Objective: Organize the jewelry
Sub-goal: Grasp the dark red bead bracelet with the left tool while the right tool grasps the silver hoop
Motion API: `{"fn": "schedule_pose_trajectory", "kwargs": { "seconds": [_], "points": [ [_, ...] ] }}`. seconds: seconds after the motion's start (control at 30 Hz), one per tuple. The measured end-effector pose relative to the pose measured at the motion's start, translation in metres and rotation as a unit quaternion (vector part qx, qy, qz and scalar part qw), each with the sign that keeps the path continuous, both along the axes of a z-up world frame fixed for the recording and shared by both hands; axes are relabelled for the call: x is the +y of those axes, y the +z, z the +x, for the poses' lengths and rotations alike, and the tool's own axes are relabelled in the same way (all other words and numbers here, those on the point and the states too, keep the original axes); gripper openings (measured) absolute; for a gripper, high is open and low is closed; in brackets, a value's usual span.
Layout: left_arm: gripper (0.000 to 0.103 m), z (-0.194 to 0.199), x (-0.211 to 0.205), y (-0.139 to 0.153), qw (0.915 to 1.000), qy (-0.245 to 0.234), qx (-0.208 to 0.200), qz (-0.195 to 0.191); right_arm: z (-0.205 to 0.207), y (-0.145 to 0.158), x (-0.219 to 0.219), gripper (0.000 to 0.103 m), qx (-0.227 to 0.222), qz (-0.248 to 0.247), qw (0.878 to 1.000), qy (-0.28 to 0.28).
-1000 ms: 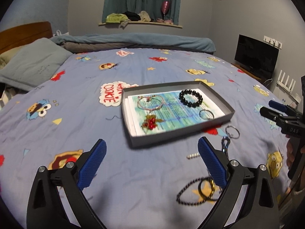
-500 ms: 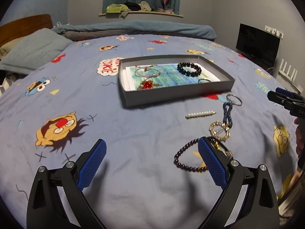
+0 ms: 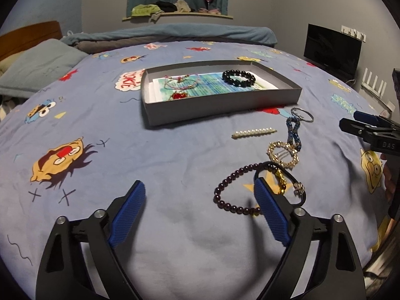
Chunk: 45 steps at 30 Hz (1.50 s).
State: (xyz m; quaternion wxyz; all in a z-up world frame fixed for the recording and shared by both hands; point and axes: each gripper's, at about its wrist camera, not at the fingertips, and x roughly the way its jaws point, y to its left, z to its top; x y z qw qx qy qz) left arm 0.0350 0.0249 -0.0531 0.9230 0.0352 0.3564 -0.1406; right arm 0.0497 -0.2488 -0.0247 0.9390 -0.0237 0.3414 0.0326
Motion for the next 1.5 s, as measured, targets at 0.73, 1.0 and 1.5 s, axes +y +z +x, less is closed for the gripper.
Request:
{"fn": "schedule_pose_trajectory", "kwargs": {
  "seconds": [0.73,1.0,1.5],
  "points": [
    [0.035,0.001,-0.014,-0.011,0.9981,-0.062,0.003,0.006,0.046,-0.027,0.023,0.083,0.029,-0.024,0.999,0.028],
    [0.029,0.004,-0.016,-0.02,0.9971,-0.075,0.013,0.002,0.068,-0.033,0.025,0.07,0.04,-0.009,0.999,0.03],
    [0.012,-0.001,-0.002,-0.018,0.9971,-0.063,-0.004,-0.041,0.059,-0.036,0.027,0.047,0.015,-0.015,0.999,0.032]
  ]
}}
